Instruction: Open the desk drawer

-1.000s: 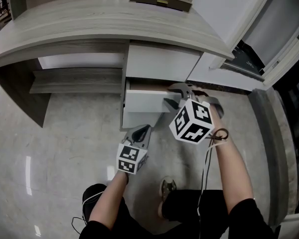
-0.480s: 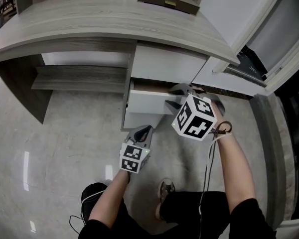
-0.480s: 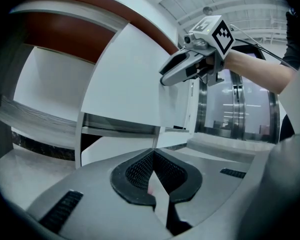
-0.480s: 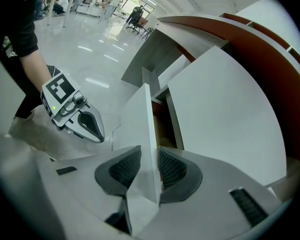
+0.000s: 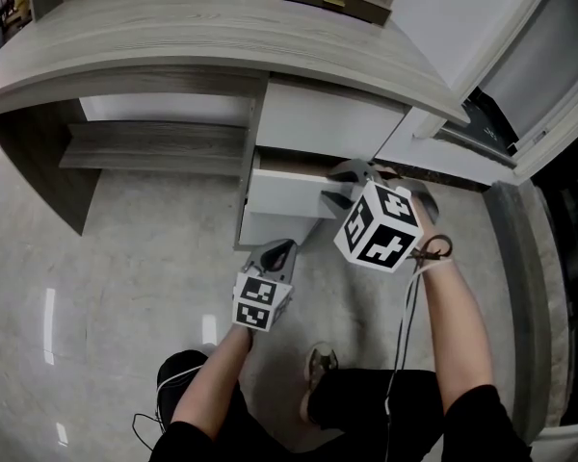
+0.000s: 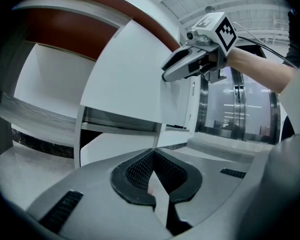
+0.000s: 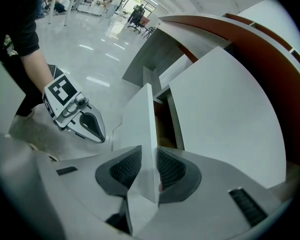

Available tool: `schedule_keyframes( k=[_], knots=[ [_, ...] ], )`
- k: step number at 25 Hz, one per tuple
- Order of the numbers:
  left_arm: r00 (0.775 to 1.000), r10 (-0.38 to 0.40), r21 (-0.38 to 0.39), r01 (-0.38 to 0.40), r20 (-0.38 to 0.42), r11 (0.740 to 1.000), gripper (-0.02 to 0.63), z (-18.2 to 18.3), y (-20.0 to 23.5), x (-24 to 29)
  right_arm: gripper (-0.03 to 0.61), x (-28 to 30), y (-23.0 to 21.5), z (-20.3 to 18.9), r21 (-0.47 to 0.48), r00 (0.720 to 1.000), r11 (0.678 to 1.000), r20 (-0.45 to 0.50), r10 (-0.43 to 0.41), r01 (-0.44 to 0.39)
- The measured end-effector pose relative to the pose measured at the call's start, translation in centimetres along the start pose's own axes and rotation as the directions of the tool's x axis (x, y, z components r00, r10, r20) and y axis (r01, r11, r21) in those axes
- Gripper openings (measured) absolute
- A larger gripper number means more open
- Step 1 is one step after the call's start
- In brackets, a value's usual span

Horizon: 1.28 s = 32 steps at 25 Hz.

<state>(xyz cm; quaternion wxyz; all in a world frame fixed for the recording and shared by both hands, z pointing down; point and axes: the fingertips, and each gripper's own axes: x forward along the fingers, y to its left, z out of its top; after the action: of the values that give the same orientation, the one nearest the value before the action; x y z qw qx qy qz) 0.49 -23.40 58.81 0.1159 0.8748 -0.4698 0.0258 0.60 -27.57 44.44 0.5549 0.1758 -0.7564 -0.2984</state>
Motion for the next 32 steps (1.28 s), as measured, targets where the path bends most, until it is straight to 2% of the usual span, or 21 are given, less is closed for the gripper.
schedule_keyframes(
  k=[19, 32],
  knots=[
    [1.0, -0.011, 0.007, 0.011, -0.018, 1.0, 0.003, -0.7, -0.2, 0.1, 0.075, 0.0, 1.8, -0.2, -0.049, 0.998, 0.997, -0.034, -0.053, 0.052],
    [0.999, -0.017, 0.026, 0.018, -0.032, 1.0, 0.003, -1.1, -0.6, -0.1, 0.074, -0.6, 3.2, 0.0, -0.039, 0.997, 0.997, -0.024, -0.069, 0.068]
  ],
)
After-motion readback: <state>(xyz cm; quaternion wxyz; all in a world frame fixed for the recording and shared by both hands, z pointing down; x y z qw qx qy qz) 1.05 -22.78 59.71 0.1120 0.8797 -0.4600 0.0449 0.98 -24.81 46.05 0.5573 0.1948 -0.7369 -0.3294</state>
